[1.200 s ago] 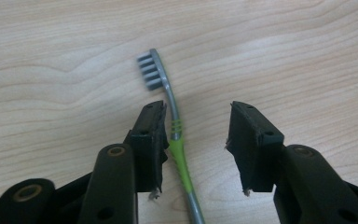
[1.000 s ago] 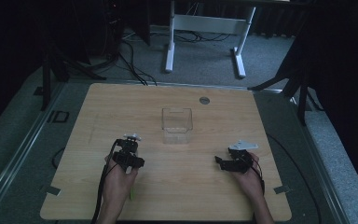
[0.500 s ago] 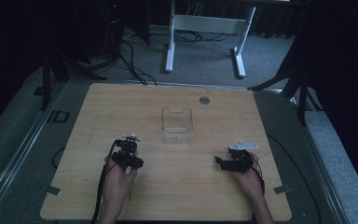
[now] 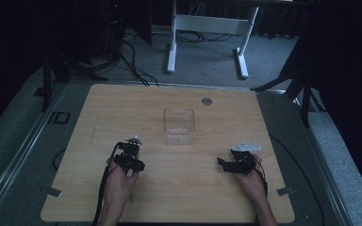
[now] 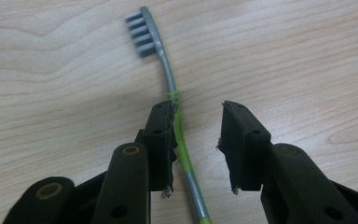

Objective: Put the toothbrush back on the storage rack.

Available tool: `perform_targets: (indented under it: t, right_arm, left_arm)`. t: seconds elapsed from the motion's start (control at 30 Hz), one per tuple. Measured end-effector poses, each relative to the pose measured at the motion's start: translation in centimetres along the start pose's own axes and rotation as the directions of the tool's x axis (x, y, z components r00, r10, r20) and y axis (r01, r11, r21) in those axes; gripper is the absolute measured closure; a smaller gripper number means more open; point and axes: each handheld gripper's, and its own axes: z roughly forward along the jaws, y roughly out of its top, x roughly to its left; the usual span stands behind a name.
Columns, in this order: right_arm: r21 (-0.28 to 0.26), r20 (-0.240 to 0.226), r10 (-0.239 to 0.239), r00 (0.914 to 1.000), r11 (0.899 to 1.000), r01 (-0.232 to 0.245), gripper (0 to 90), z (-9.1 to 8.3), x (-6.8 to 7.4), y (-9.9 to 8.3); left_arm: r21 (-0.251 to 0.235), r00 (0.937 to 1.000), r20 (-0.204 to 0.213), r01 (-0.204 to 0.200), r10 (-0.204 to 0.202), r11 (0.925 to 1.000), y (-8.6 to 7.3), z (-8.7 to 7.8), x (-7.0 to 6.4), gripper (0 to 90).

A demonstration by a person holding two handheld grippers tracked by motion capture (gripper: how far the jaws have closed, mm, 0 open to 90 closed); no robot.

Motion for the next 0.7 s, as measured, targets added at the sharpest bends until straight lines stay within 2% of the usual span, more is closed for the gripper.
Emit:
perform_targets:
  t: [0.23, 0.5, 0.7]
  right_arm:
    - [0.0, 0.0, 0.0, 1.0, 1.0, 0.0, 25.8, 0.0, 0.0, 0.0]
    - [0.0, 0.0, 0.0, 1.0, 1.0, 0.0, 25.8, 0.0, 0.0, 0.0]
    - [0.0, 0.0, 0.0, 1.0, 1.0, 0.0, 25.8, 0.0, 0.0, 0.0]
  left_arm:
    - [0.028, 1.0, -0.009, -0.004, 0.004, 0.9996, 0.0, 0.4, 0.0, 67.9]
    - [0.063, 1.0, -0.001, 0.002, -0.002, 0.998, 0.0, 0.9, 0.3, 71.5]
    - [0.085, 0.9999, -0.012, 0.003, -0.002, 0.9964, 0.0, 1.2, 0.3, 73.0]
